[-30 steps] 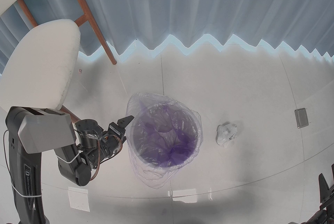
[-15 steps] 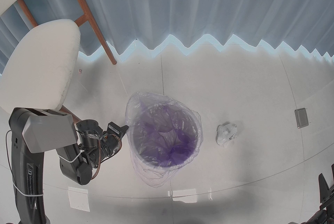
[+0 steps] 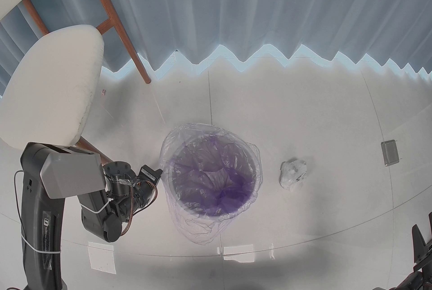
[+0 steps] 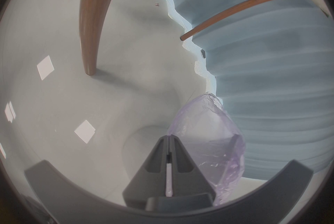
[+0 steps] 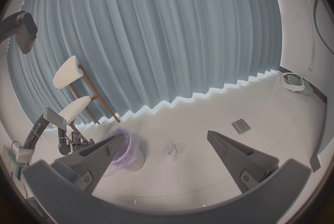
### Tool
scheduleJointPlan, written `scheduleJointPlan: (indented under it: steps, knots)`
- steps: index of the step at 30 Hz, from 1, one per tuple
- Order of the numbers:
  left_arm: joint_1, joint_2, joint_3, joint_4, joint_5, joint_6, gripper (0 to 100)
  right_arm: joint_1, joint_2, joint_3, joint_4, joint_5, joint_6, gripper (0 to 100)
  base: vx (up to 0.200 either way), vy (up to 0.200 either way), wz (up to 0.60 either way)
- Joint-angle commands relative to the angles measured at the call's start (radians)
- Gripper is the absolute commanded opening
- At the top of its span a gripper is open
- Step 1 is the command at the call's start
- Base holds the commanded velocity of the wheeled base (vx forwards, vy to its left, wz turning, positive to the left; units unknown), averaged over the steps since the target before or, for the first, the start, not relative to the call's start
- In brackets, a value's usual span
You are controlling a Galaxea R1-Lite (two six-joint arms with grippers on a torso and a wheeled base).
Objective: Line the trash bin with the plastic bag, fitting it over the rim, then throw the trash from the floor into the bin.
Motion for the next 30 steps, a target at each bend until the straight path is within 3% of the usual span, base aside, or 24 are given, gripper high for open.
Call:
scheduleJointPlan:
  steps: [1, 5, 8, 19, 20, 24, 30]
  knots:
    - [-0.004, 0.058, -0.02, -0.001, 0.015, 0.066, 0, 0.0, -0.016, 0.015, 0.0, 0.0, 0.0, 100, 0.0, 0.0, 0.0]
    - [0.001, 0.127, -0.067, -0.003, 0.096, 0.21, 0, 0.0, -0.016, 0.015, 0.0, 0.0, 0.0, 100, 0.0, 0.0, 0.0]
    - [-0.015, 0.157, -0.098, -0.003, 0.145, 0.253, 0, 0.0, -0.016, 0.015, 0.0, 0.0, 0.0, 100, 0.0, 0.0, 0.0]
    - [-0.045, 0.146, -0.076, -0.003, 0.18, 0.247, 0, 0.0, -0.016, 0.015, 0.0, 0.0, 0.0, 100, 0.0, 0.0, 0.0]
    - [-0.045, 0.138, -0.073, -0.003, 0.18, 0.242, 100, 0.0, -0.016, 0.015, 0.0, 0.0, 0.0, 100, 0.0, 0.0, 0.0]
    - [-0.062, 0.088, -0.061, -0.004, 0.18, 0.239, 100, 0.0, -0.016, 0.015, 0.0, 0.0, 0.001, 100, 0.0, 0.0, 0.0]
    - [-0.073, -0.023, 0.097, -0.004, 0.182, 0.236, 100, 0.0, -0.016, 0.013, 0.001, 0.002, 0.004, 100, 0.0, 0.0, 0.0]
